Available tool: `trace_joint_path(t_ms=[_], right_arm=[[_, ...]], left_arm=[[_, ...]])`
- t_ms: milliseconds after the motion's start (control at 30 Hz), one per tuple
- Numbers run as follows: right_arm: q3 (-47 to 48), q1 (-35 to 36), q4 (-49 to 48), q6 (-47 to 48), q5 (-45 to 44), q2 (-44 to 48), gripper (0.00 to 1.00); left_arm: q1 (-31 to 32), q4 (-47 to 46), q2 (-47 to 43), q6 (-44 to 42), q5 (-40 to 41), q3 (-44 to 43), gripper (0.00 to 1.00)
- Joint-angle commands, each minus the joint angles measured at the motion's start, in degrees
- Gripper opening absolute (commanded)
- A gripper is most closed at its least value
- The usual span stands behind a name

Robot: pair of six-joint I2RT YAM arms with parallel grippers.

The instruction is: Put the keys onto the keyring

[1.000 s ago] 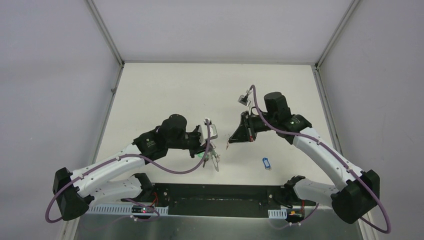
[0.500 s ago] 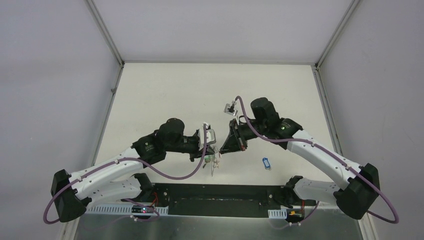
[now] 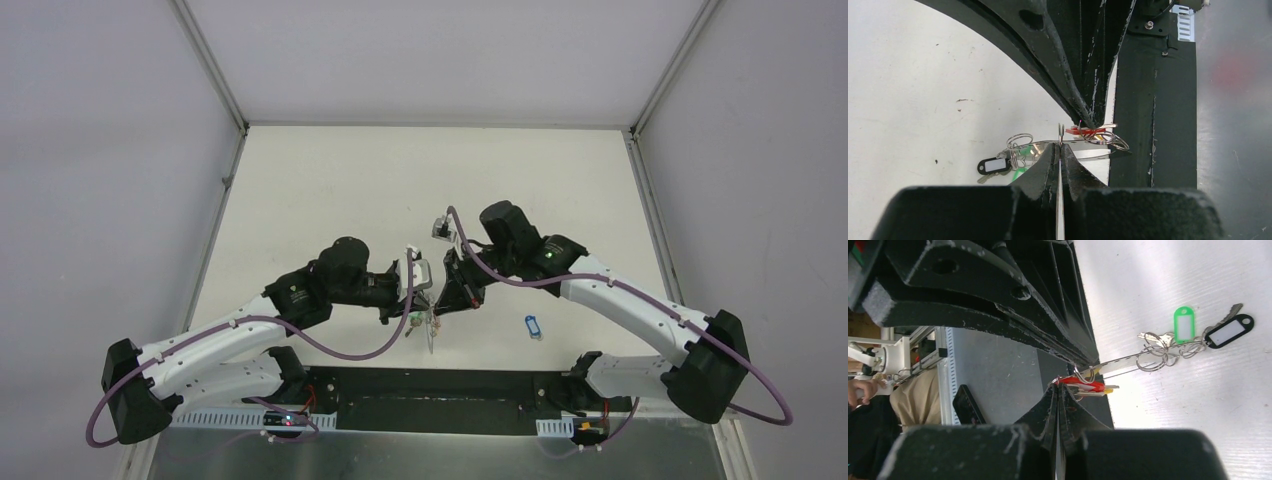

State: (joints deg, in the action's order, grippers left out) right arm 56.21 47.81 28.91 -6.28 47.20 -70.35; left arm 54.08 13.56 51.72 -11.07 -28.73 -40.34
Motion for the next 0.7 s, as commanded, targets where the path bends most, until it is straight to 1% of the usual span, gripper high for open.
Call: trace_joint_path(t_ms=[0, 367, 667], right_arm=[[3.4, 1.1, 0.4, 1.6, -5.7, 1.2, 0.0], [4.2, 2.5, 1.8, 2.3, -11.2, 1.2, 0.0], [4.5, 4.9, 0.7, 4.4, -10.5, 2.8, 0.0]], left_arm=[[0.8, -3.8, -0.9, 0.8, -1.8, -0.4, 0.0], [0.9, -3.5, -1.1, 1.2, -2.0, -0.4, 0.0], [1.0, -3.2, -0.9, 1.4, -1.5, -0.4, 0.0]])
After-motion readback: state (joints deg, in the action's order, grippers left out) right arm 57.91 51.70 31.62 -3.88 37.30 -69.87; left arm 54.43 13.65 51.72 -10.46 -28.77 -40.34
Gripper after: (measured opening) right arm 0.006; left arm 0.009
